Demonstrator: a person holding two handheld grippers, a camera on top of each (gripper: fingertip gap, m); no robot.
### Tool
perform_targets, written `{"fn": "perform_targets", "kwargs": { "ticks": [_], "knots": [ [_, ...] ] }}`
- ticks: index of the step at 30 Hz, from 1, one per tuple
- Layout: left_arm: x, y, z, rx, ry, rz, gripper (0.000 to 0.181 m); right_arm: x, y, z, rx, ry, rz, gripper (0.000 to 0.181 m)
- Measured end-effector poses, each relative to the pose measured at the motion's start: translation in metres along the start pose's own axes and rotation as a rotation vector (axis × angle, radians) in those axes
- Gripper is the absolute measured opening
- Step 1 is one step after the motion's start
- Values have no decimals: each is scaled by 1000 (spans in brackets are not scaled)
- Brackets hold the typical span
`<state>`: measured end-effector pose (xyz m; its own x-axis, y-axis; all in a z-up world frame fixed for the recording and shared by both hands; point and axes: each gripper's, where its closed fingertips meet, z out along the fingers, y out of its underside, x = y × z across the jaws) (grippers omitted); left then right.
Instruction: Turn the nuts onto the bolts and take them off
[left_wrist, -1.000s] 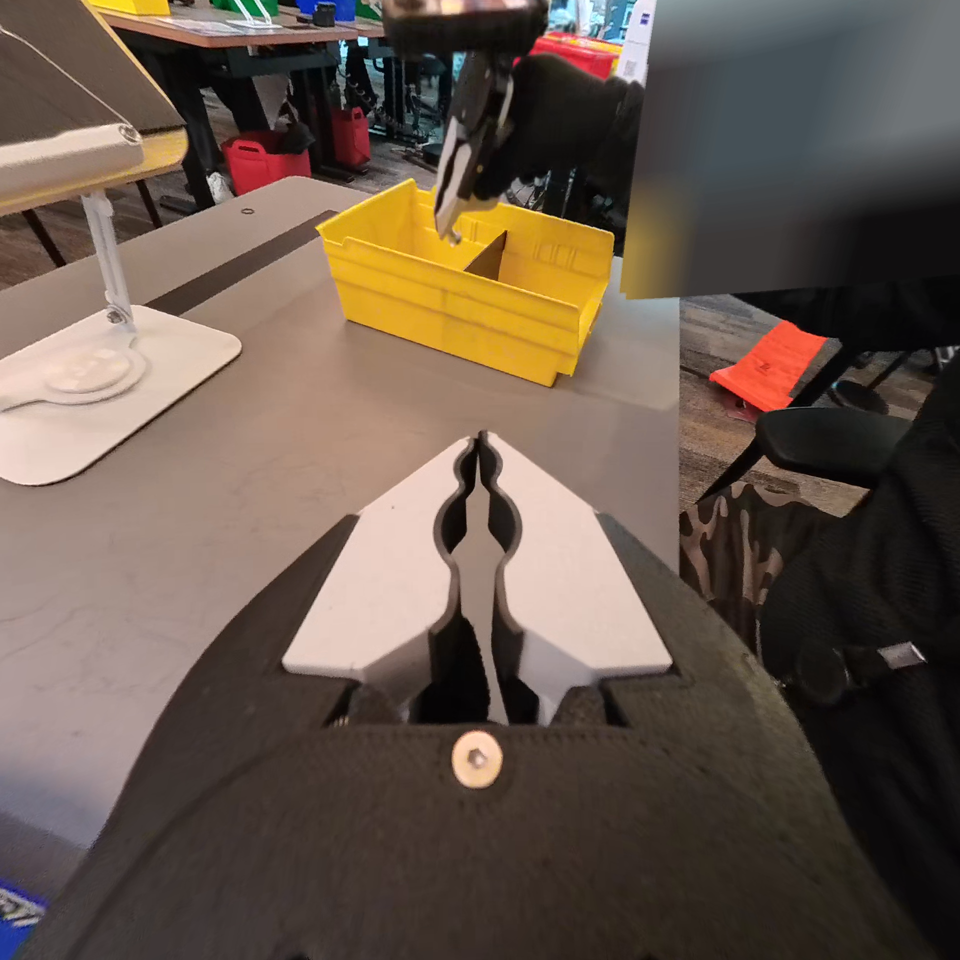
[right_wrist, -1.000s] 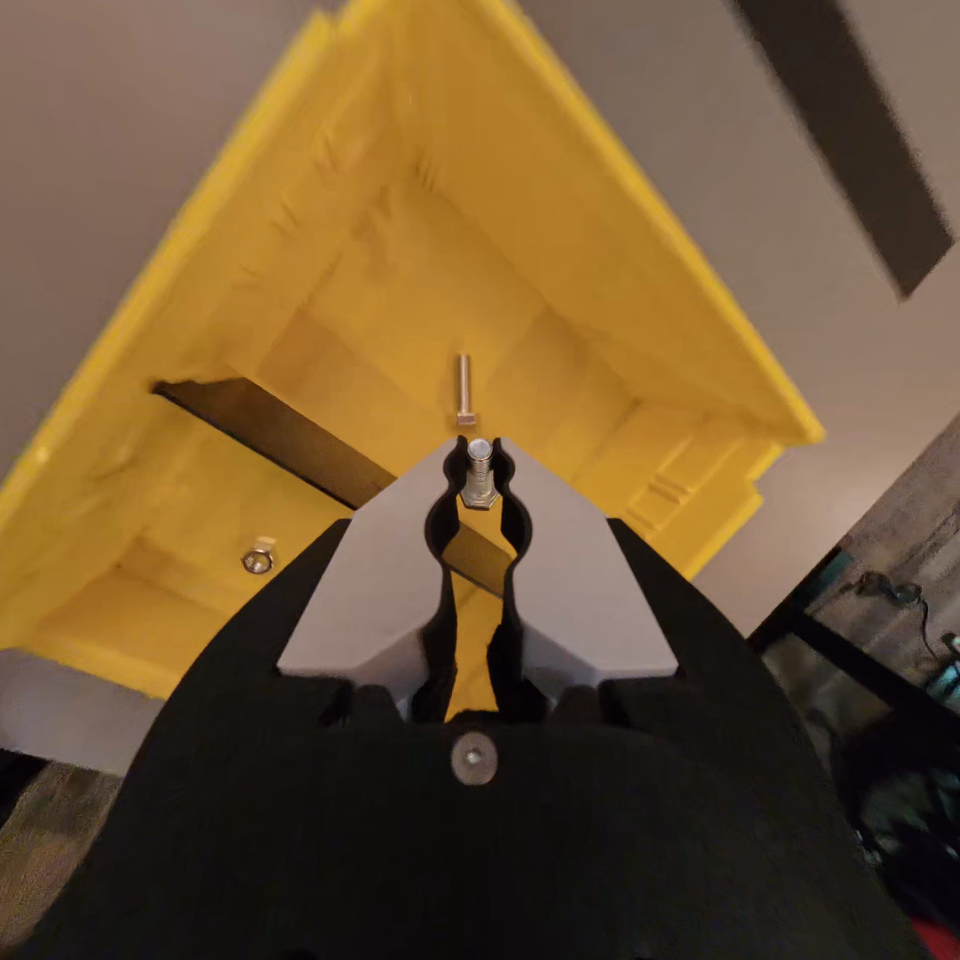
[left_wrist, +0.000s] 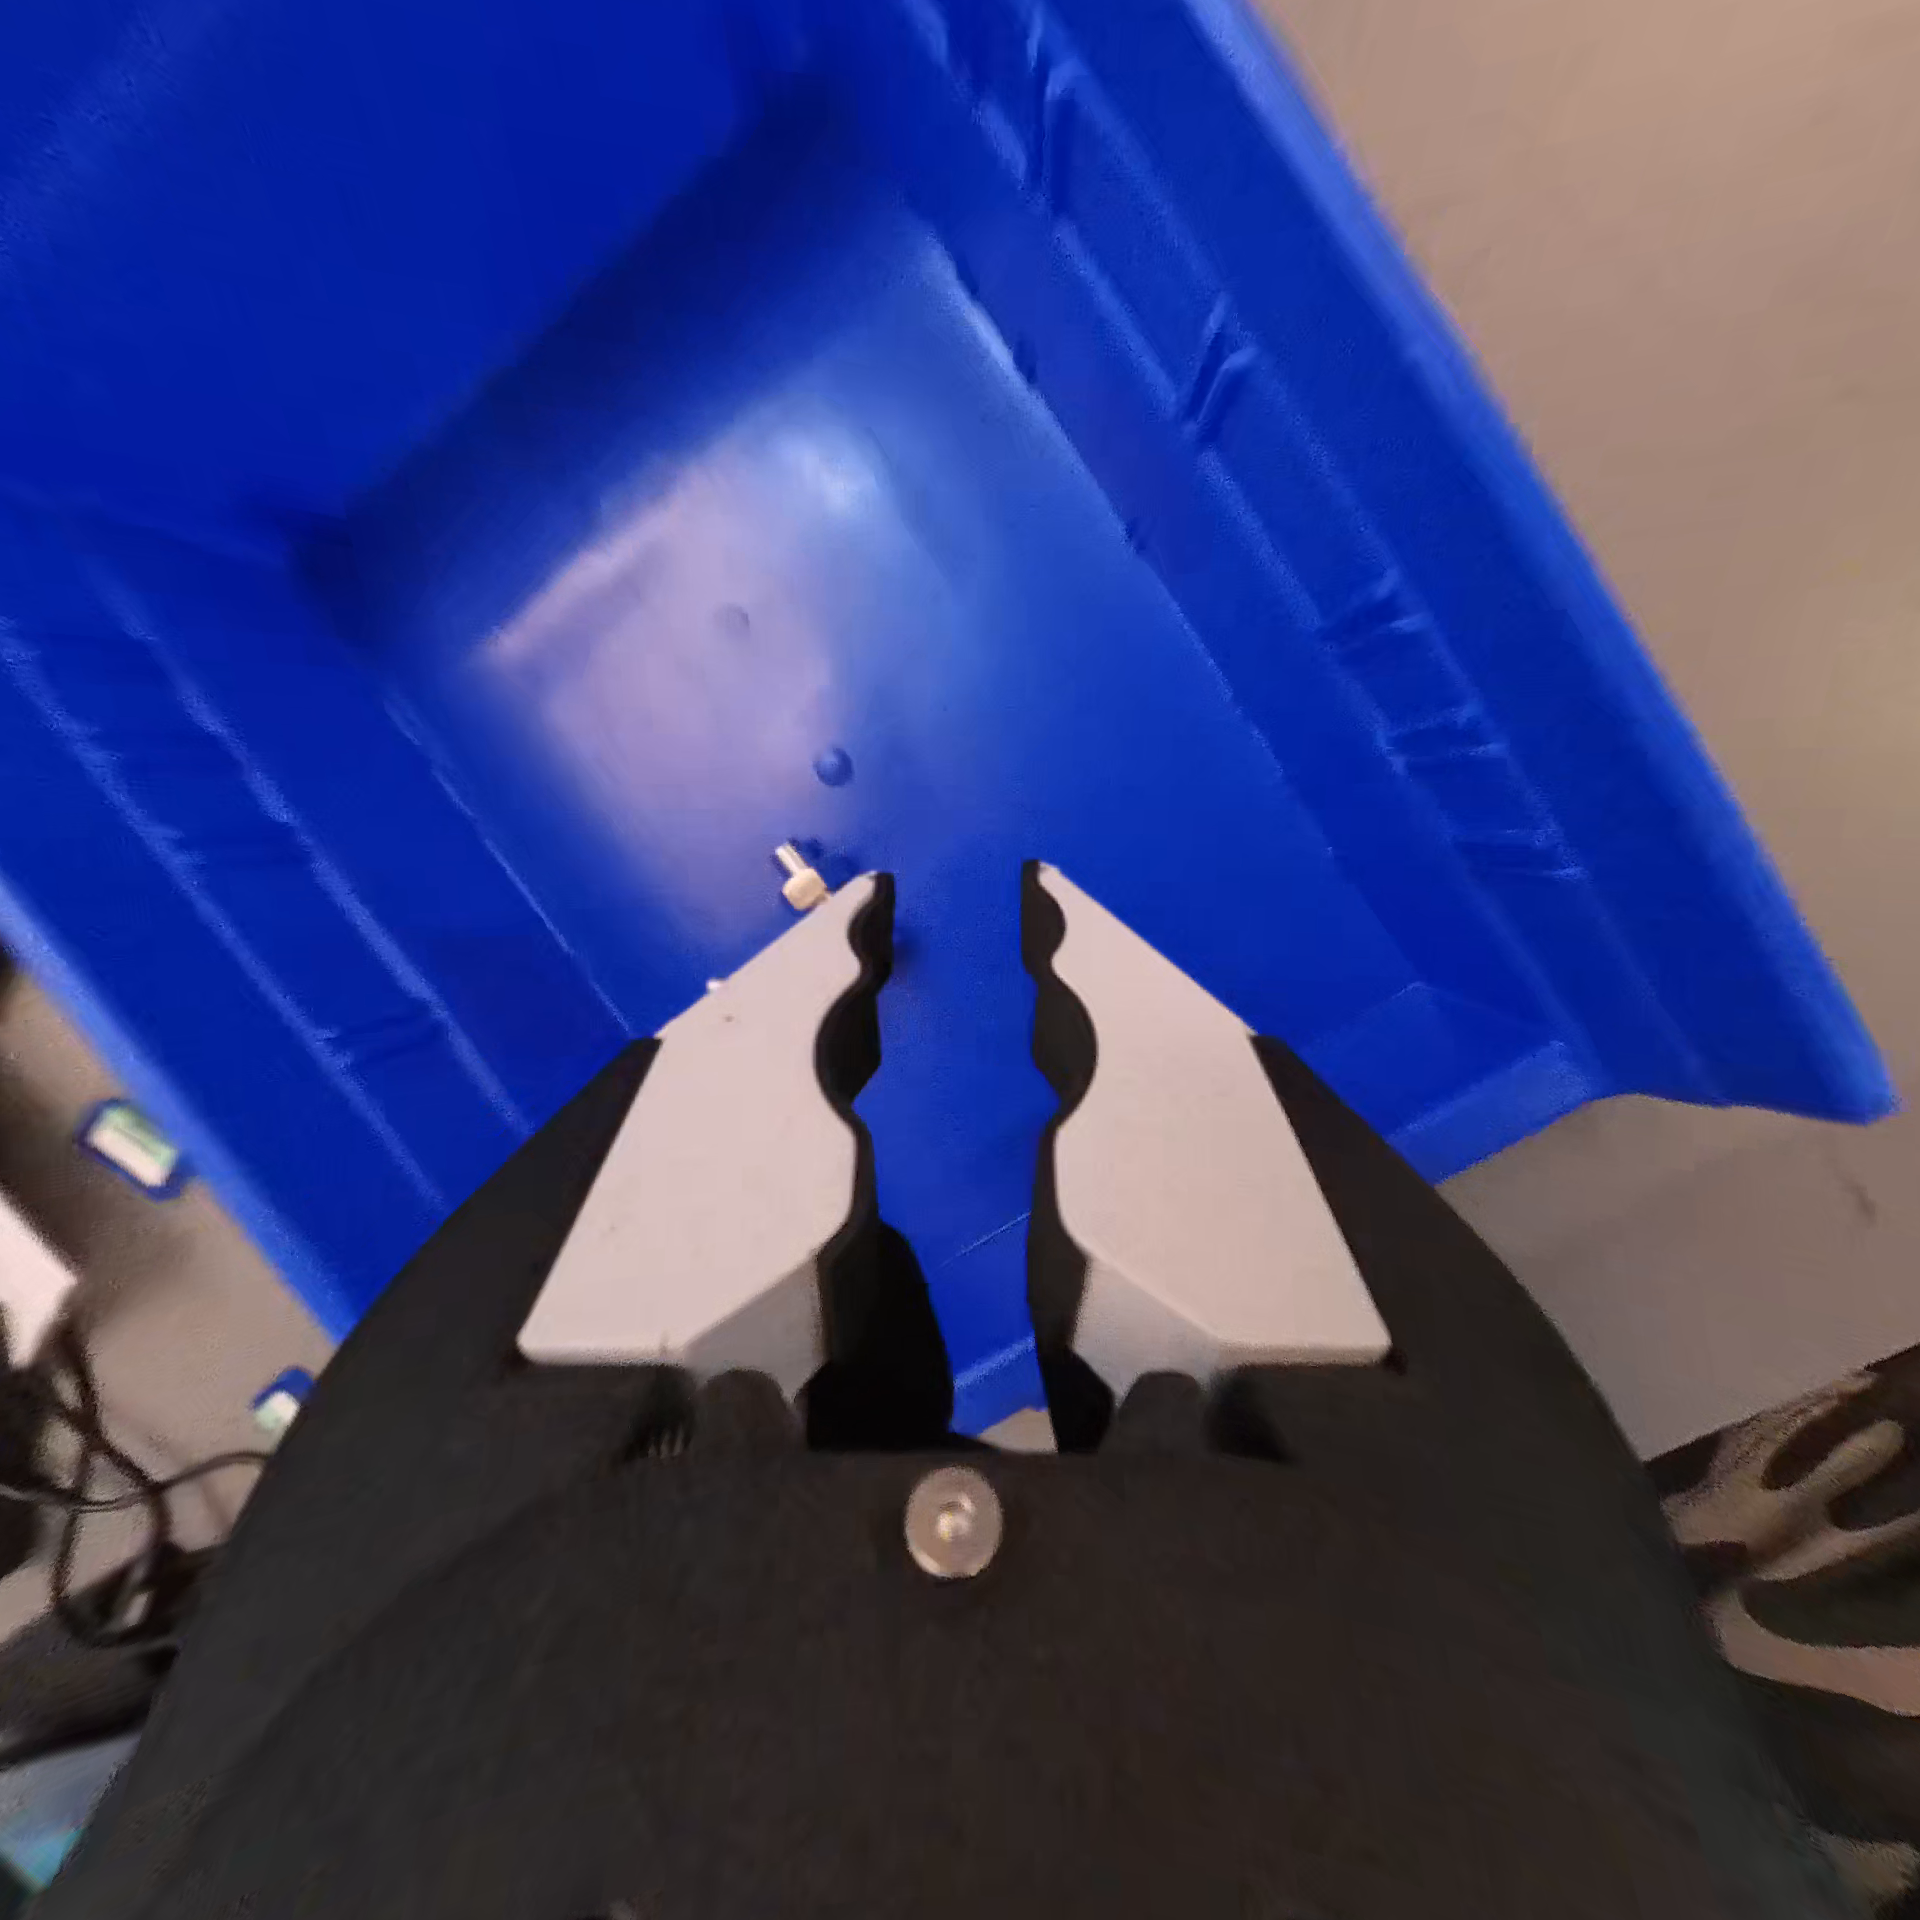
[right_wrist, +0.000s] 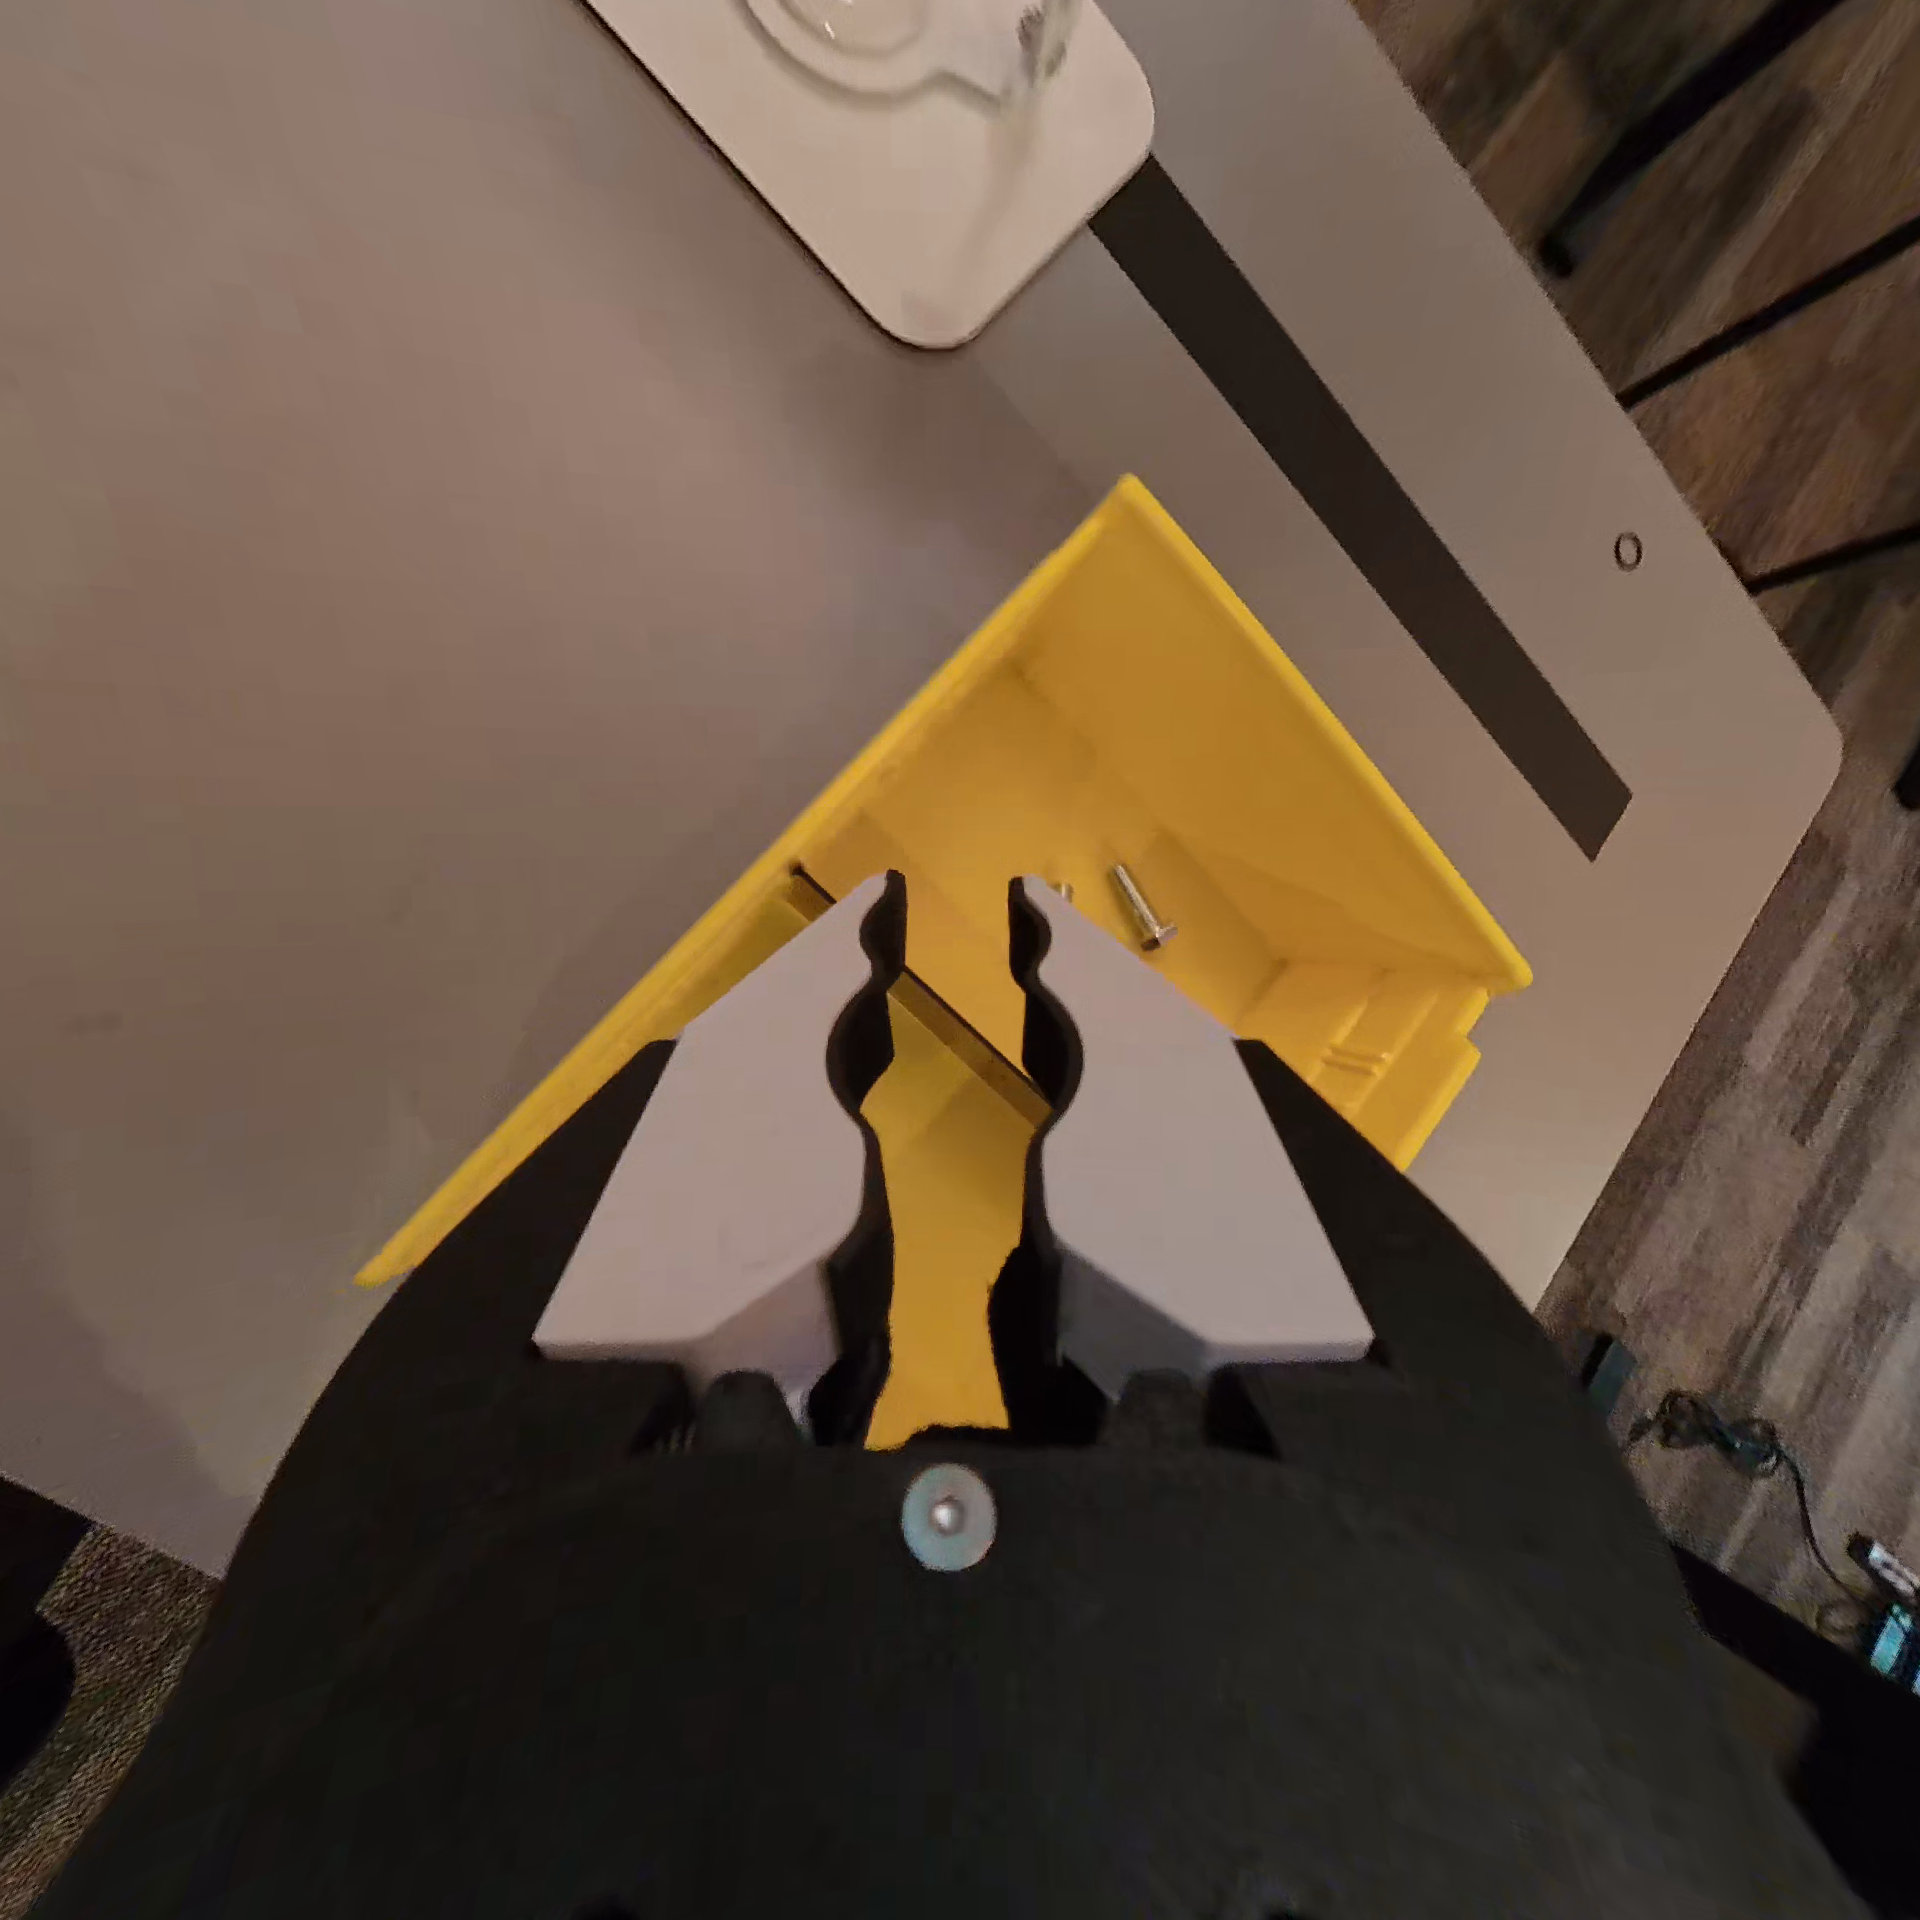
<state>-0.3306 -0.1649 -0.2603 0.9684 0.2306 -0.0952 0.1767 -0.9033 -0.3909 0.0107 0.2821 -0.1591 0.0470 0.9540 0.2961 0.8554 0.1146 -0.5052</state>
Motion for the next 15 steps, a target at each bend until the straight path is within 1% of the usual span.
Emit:
{"fn": "perform_targets", "kwargs": {
  "ticks": [3, 5, 7, 9, 11, 12, 14, 15],
  "knots": [
    [-14, 16, 22, -89, -38, -68, 24, -12, -10, -9, 36, -2, -29, 15],
    [-18, 23, 32, -134, -36, -118, 24, -17, -15, -13, 48, -1, -44, 15],
    [-23, 29, 40, -186, -66, -133, 23, -22, -19, -15, 62, -5, -55, 15],
    [-29, 30, 45, -204, -102, -135, 21, -28, -24, -17, 76, -12, -67, 14],
    [-30, 35, 50, -237, -88, -165, 19, -33, -28, -18, 88, -19, -77, 13],
    [-29, 33, 51, -229, -71, -171, 16, -36, -30, -18, 93, -21, -84, 13],
    [-26, 31, 53, -224, -63, -131, 9, -42, -33, -18, 104, -30, -96, 12],
    [-27, 29, 53, -220, -81, -104, 9, -45, -36, -18, 110, -34, -103, 12]
  ]
}}
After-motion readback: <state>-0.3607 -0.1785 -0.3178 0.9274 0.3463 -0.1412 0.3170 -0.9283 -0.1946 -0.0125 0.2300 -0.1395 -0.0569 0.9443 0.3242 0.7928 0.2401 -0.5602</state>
